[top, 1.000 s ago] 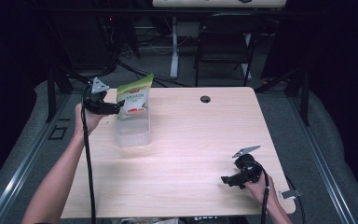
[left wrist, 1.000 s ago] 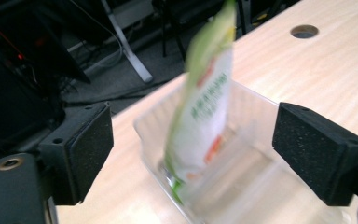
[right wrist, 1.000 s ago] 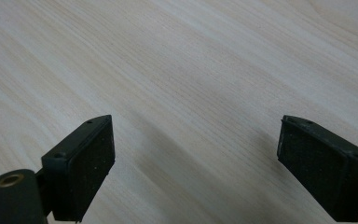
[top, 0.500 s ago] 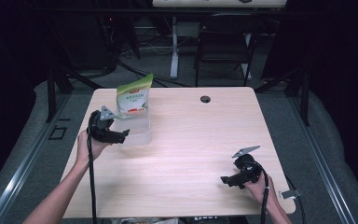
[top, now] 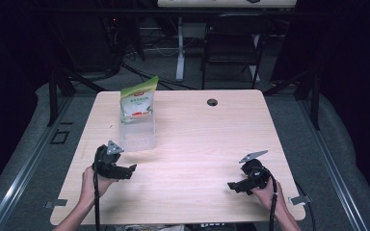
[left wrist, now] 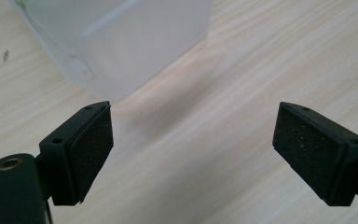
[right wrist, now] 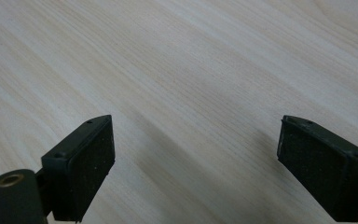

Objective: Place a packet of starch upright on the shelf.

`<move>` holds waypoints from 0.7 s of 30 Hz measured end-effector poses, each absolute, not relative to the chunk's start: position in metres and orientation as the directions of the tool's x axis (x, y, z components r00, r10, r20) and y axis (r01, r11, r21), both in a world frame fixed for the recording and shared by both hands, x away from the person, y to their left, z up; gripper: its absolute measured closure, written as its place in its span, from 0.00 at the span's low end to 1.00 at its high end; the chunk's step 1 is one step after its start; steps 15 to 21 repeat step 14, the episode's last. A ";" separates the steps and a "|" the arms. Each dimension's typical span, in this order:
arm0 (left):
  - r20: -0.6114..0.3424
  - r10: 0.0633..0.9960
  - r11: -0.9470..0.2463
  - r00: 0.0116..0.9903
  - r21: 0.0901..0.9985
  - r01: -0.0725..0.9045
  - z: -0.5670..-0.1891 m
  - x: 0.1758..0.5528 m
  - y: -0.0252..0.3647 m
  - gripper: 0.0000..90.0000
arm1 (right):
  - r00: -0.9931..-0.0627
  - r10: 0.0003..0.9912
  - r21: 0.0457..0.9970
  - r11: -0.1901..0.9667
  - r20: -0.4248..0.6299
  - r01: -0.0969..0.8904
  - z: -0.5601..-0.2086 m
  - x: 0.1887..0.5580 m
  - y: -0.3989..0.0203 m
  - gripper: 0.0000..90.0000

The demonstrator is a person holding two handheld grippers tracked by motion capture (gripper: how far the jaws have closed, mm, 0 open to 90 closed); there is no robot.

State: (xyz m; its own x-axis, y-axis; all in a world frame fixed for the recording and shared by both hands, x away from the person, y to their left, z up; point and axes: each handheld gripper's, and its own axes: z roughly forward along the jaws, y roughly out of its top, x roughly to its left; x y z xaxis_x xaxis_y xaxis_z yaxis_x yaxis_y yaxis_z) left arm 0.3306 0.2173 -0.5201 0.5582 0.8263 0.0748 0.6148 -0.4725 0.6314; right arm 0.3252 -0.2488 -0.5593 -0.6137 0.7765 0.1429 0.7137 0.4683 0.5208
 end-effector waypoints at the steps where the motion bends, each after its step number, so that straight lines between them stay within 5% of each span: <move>1: 0.067 0.827 -0.470 0.558 0.627 0.621 -0.523 0.327 0.217 0.13 | -0.614 0.776 0.517 0.471 0.142 0.715 -0.559 0.325 -0.248 0.12; 21: 0.086 0.828 -0.502 0.554 0.554 0.664 -0.546 0.320 0.216 0.07 | -0.623 0.770 0.522 0.480 0.134 0.706 -0.558 0.324 -0.249 0.12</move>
